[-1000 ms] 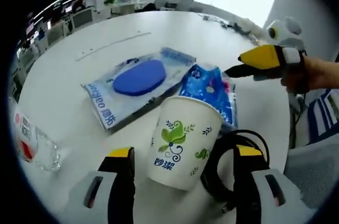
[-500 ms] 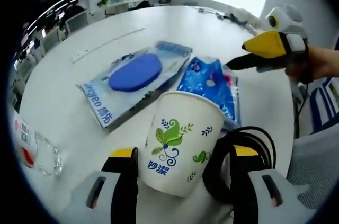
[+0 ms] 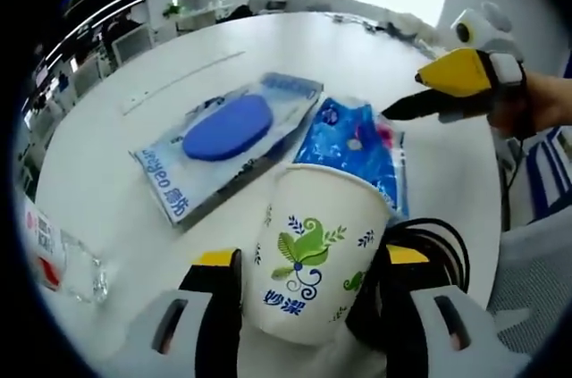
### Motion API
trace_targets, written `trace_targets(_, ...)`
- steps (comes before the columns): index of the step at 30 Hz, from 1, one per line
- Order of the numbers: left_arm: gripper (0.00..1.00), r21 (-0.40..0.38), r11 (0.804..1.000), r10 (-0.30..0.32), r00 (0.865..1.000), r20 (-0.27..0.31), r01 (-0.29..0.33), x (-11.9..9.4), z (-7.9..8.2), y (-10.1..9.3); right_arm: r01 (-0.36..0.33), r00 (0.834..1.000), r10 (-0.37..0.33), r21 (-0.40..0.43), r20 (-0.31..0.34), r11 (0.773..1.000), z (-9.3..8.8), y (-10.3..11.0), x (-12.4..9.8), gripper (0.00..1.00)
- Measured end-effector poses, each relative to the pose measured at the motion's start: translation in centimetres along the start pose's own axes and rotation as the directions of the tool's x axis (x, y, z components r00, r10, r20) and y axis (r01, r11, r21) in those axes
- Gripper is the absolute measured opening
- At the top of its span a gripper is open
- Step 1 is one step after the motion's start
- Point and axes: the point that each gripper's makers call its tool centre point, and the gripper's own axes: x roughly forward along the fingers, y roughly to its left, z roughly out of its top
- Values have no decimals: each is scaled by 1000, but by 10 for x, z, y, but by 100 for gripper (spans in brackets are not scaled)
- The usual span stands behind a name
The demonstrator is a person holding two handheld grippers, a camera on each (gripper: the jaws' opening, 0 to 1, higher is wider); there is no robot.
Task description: Arrange the tabletop items into an orderly group along one side of the table until the central work area is clear of visible clutter.
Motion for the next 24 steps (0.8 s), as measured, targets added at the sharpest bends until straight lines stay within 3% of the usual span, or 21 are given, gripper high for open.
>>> trace_targets(12,42,-30,999,-26,1000,17,27,-7,-4,-4,7,1000,-7,-68,0,998,-5,10,-5,61)
trace_targets(15,41,-43,999,-26,998,49,28,-10,-1,-4,-16,1000,16,-61,-3,998,-7,17,-4,58)
trace_targets(18,41,-105,994,-2,995,104,13,-15,5,0,-25,1000,25,-72,-3,997,-9,21,-4,58)
trace_targets(24,41,-95,995,16,993,117,-5,-19,4,0,-52,999,53,-56,2,997,-9,29,-5,58)
